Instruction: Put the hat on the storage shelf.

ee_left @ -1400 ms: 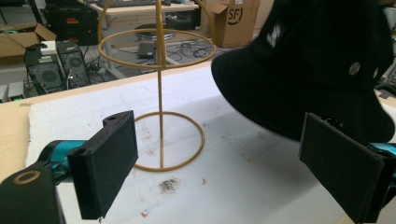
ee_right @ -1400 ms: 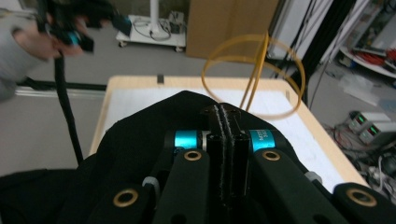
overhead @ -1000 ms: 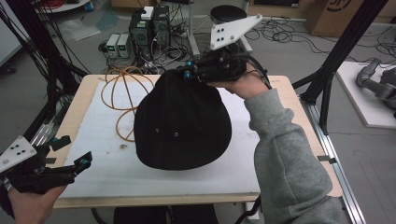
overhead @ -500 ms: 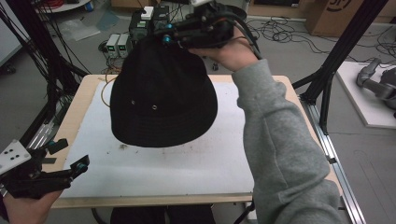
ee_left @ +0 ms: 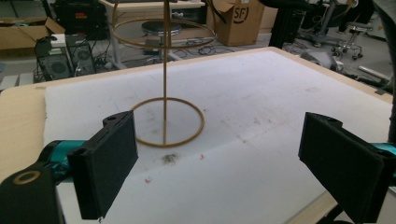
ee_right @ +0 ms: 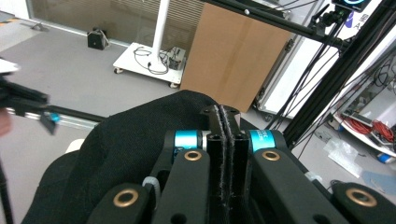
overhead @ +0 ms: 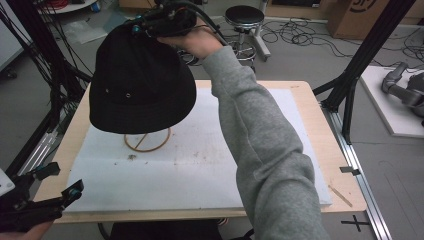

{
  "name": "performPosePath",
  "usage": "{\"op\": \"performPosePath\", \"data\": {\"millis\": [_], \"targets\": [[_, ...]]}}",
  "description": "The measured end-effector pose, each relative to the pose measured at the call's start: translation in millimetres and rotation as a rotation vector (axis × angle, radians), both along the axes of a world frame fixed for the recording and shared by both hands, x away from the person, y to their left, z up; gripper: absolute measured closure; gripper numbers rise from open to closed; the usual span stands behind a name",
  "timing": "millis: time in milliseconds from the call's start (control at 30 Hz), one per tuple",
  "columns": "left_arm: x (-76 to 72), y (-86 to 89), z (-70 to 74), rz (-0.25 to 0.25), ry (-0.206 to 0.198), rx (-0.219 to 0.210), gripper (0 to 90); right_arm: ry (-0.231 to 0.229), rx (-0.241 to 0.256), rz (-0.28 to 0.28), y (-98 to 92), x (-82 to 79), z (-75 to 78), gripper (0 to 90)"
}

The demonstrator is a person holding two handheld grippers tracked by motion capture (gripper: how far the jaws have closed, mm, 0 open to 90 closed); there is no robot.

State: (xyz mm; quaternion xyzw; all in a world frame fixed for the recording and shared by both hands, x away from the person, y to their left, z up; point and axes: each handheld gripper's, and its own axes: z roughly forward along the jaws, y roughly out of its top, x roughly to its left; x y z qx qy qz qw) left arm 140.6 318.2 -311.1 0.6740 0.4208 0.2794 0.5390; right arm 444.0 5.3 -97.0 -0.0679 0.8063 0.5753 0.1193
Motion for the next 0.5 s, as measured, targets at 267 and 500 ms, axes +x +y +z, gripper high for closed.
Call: {"op": "performPosePath", "data": {"millis": [267, 500], "targets": [[-12.1, 11.3, -5.0, 0.042, 0.022, -0.009, 11.9, 0.036, -0.018, 0.019, 32.1, 34.9, -27.7, 90.0], [-12.8, 17.7, -8.2, 0.052, 0.035, -0.013, 11.9, 0.109, -0.049, 0.021, 48.9, 60.7, -61.1, 90.0]]}}
